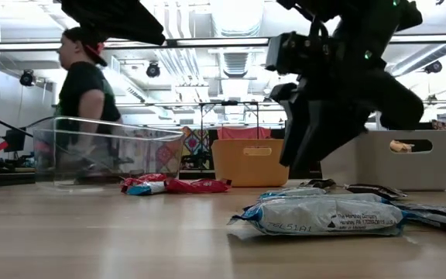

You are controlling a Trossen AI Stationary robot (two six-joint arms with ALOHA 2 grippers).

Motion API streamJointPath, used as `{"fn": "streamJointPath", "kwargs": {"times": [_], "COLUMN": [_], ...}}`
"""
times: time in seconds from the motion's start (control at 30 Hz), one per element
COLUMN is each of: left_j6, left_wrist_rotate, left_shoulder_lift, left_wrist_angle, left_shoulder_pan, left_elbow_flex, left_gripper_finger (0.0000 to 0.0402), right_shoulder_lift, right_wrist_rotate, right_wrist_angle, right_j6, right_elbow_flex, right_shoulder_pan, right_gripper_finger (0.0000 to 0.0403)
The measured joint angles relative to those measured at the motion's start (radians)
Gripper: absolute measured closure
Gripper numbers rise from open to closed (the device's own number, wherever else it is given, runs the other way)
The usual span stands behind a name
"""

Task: Organize candy in baskets
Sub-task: Put the white chocolate into the yellow bin

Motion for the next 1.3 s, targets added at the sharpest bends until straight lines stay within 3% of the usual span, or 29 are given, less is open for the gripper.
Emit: {"fn": "streamJointPath", "kwargs": {"times": [0.23, 0.43, 0.7, 1.13, 1.3], "left_j6": [-0.001, -0.005, -0.020, -0.026, -0.037], "left_wrist_rotate": [0.000, 0.000, 0.001, 0.002, 0.002], "left_shoulder_lift": [0.000, 0.000, 0.001, 0.001, 0.001], "left_wrist_angle": [0.006, 0.007, 0.008, 0.007, 0.007], "left_shoulder_pan": [0.000, 0.000, 0.000, 0.000, 0.000], "left_elbow_flex": [0.000, -0.002, -0.007, -0.008, -0.008], "left_gripper_finger": [0.0299, 0.0299, 0.0299, 0.0299, 0.0299], "right_shoulder_lift": [0.046, 0.047, 0.047, 0.045, 0.045], "right_wrist_rotate": [-0.001, -0.054, -0.138, -0.210, -0.211], "right_wrist_angle": [0.021, 0.023, 0.035, 0.060, 0.091], "right_j6": [-0.031, -0.019, -0.017, -0.057, -0.055], "right_elbow_flex": [0.000, -0.007, -0.031, -0.034, -0.035], "right_shoulder_pan": [-0.001, -0.035, -0.076, -0.084, -0.084], "right_gripper_finger": [0.0168, 0.0156, 0.0223, 0.0382, 0.0394]}}
